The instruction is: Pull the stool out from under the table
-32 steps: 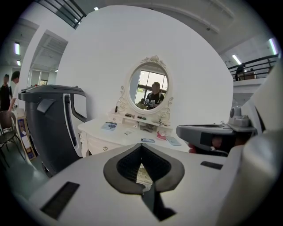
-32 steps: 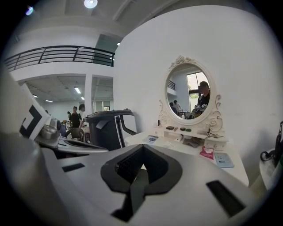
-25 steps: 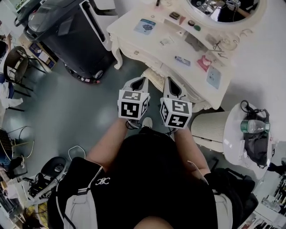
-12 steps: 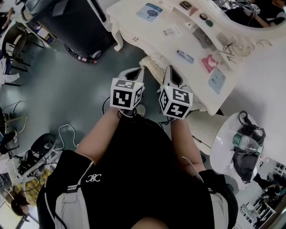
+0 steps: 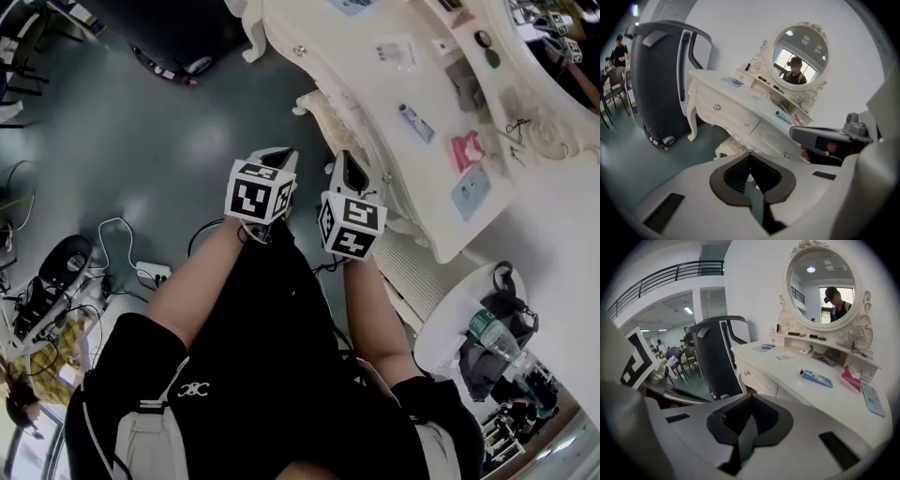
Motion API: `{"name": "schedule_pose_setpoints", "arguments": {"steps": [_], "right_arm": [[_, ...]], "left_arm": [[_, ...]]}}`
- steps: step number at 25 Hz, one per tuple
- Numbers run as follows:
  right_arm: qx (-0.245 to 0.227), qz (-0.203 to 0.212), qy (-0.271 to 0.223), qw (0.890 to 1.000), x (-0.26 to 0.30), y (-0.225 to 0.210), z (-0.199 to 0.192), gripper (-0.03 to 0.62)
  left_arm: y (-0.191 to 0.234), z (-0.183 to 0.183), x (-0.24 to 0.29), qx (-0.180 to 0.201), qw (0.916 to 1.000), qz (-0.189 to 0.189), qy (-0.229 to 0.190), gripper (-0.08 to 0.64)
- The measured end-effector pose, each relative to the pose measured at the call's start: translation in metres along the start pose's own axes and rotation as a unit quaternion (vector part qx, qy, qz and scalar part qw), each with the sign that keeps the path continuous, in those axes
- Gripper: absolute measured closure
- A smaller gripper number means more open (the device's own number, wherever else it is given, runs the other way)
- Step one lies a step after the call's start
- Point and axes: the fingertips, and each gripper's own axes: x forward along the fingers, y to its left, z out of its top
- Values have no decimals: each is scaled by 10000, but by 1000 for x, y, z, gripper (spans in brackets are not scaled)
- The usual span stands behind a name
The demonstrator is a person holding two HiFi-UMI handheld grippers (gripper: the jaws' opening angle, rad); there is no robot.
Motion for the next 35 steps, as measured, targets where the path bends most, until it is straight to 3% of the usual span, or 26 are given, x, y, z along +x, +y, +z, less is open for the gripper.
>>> {"name": "schedule_pose_setpoints", "arguments": {"steps": [4,10,16,21,26,29,35], "right_arm": [[-132,37,349,9993,37,-6,-43,586],[87,105,859,9962,95,-21,-121,586],[264,-243,1404,9894,130,-55,-200,586],[140,-469,1729,9837,148,-91,-246,586],[159,-567,1888,9802,156,-109,-264,586],[293,-611,1921,9790,156,-111,-263,586],[234,-569,1871,9804,160,-108,-251,586]], "left_arm": [[17,-27,49,-620,9973,-323,235,556],[27,-73,135,-797,9950,-497,333,556],[42,-102,205,-1918,9751,-1109,98,555],[45,-111,254,-2226,9655,-1350,9,555],[47,-111,297,-2831,9453,-1605,-245,539],[53,-116,323,-2982,9392,-1657,-384,452],[57,-122,365,-3739,9000,-2167,-575,321]]}}
